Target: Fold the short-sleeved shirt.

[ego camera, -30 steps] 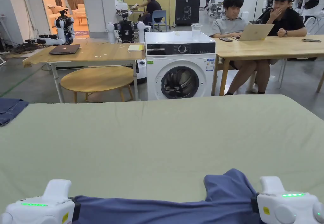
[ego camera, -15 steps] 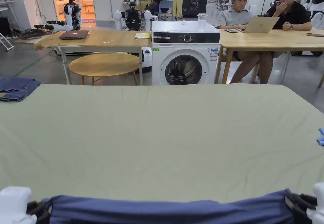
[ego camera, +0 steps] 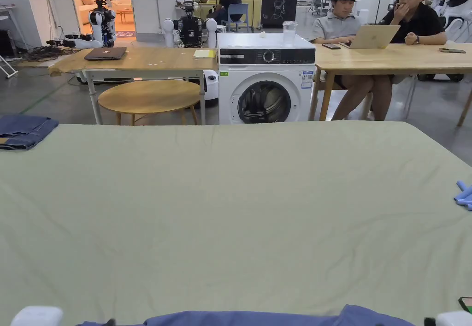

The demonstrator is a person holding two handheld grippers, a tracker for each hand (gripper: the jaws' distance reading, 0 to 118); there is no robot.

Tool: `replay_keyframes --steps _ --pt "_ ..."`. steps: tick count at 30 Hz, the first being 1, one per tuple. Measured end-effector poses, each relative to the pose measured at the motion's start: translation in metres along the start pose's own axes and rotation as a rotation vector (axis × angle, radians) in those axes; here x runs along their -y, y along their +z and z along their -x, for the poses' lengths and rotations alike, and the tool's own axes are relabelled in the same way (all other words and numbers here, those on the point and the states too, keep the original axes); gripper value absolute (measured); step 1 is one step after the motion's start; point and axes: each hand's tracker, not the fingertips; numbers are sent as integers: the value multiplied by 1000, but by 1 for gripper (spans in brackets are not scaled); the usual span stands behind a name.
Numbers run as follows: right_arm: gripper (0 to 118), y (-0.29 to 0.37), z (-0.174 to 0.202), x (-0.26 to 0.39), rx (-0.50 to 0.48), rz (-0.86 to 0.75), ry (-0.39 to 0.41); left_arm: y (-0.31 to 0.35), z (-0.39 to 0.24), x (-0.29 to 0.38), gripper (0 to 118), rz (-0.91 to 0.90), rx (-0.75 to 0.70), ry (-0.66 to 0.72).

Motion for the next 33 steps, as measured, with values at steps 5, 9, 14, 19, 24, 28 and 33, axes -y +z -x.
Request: replay_keyframes --steps 5,9,14,19,24,28,33 --pt "82 -6 44 -36 -57 -196 -30 -14 -46 -31 100 -153 51 -7" --pt "23 -19 71 -47 -57 -240 -28 -30 -70 -37 36 -159 36 -38" --pt "0 -37 85 -39 -48 -204 -31 -37 -76 -37 3 -109 90 -28" --pt "0 -35 86 -40 -37 -213 -21 -30 -51 -34 3 -91 94 19" --pt "0 -33 84 -41 -34 -215 -25 -29 23 2 73 -12 126 282" --pt "0 -33 85 -39 -35 -209 -40 -35 83 49 107 83 118 512" --pt "0 -37 92 -37 -51 -191 -47 -49 124 102 107 177 219 753"
